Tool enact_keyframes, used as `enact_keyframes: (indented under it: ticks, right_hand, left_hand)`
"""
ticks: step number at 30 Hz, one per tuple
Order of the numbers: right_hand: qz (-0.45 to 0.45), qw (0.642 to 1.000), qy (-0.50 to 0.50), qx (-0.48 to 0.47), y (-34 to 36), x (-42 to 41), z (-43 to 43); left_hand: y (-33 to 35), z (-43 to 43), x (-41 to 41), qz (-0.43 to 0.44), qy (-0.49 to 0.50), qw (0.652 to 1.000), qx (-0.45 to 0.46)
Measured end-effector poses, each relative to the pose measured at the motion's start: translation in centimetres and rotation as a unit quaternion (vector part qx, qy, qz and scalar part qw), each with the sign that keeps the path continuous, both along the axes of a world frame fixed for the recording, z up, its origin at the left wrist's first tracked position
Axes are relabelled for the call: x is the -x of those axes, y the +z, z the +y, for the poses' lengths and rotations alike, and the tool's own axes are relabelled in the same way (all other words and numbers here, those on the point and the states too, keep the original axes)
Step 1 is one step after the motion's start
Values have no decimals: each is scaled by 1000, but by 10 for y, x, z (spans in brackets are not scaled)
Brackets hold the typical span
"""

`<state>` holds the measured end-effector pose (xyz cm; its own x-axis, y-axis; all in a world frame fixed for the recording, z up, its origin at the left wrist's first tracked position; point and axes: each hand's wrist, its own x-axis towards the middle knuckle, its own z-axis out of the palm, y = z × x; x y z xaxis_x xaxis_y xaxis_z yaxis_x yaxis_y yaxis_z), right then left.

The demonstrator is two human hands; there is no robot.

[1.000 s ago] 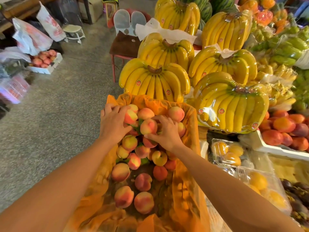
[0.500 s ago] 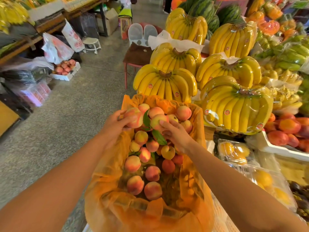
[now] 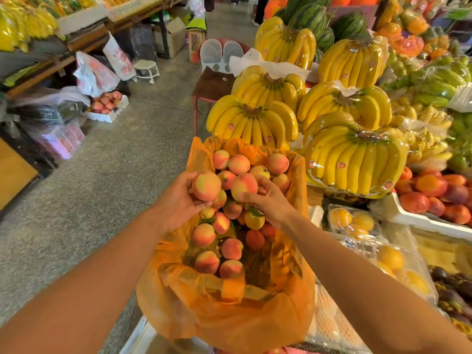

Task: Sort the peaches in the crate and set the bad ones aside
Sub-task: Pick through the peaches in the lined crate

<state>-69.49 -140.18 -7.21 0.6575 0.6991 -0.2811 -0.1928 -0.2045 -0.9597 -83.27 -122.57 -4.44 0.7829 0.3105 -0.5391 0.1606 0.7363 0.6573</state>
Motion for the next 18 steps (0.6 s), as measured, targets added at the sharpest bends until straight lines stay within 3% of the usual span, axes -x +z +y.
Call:
enact_keyframes:
  ticks: [4,7,11,15,18]
  right_hand:
    - [-203,978,21,55,5,5,-9]
    - [-278,959,33,45,8,9,-17]
    - [-381,923,43,39,11,13,-24]
    - [-330,941,63,52,17,17,-29]
    - [-266,949,112,130,20,17,-30]
  left_hand:
    - [1,-8,5,-5,-59,994,-93]
    - [-2,-9,8,-18,-93,983,-158]
    - [-8,-12,14,23,-102,936,-337]
    - [-10,-16,17,54,-108,862,-492]
    - [-11,-14,22,50,-106,865,-488]
